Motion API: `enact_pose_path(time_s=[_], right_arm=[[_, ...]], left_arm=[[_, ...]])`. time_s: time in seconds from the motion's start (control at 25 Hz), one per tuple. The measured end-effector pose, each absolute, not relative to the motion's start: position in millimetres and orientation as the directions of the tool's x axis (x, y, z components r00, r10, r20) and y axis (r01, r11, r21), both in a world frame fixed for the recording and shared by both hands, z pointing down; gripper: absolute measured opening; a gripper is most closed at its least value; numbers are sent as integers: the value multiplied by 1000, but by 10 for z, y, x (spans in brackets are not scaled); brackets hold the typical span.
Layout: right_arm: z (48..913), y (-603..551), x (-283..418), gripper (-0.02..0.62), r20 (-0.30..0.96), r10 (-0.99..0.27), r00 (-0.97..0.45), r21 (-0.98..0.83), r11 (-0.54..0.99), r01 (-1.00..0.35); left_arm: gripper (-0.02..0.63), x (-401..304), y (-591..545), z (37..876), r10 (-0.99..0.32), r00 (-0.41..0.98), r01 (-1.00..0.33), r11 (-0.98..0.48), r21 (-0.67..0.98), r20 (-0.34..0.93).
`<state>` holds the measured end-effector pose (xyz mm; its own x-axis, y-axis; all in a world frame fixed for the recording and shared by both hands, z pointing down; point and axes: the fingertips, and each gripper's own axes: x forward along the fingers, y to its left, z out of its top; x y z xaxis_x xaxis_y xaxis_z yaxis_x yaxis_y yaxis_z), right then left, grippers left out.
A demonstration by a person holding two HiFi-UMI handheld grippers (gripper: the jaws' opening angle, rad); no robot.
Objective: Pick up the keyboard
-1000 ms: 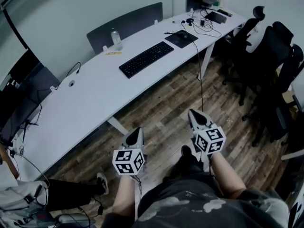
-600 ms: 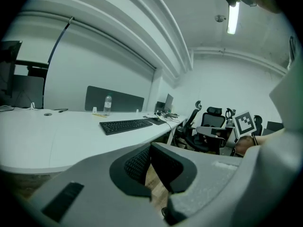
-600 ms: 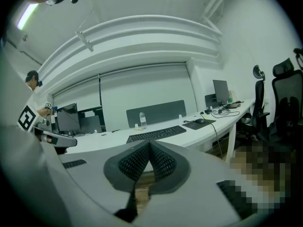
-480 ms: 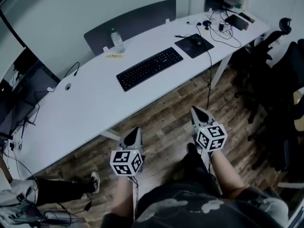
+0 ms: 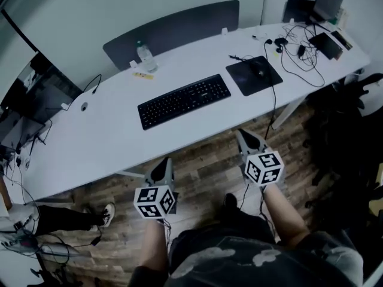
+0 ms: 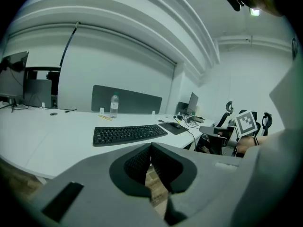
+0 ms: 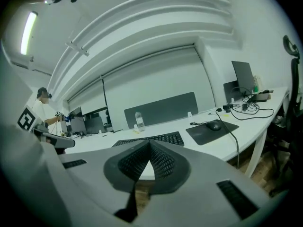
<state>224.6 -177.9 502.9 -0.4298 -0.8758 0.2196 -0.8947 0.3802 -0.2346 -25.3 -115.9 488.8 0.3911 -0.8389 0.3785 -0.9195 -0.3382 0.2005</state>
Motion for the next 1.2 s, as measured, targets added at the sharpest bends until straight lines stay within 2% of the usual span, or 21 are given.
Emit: enact_pose_path(time_s=[0.2, 0.52, 1.2], right_arm=[[5058, -2098, 2389, 0, 225, -840, -493, -249, 440, -863], [5144, -2380, 2179, 1, 239, -788, -568, -272, 507, -818], [5218, -3469, 1709, 0, 287, -768, -572, -214, 531, -820]], left_arm=[[3, -63, -1345, 4899, -860, 329, -942, -274, 192, 390], [3, -159, -1392, 4949, -873, 255, -965, -200, 172, 415], [5, -553, -2660, 5224, -838, 289, -955, -286, 79, 463]])
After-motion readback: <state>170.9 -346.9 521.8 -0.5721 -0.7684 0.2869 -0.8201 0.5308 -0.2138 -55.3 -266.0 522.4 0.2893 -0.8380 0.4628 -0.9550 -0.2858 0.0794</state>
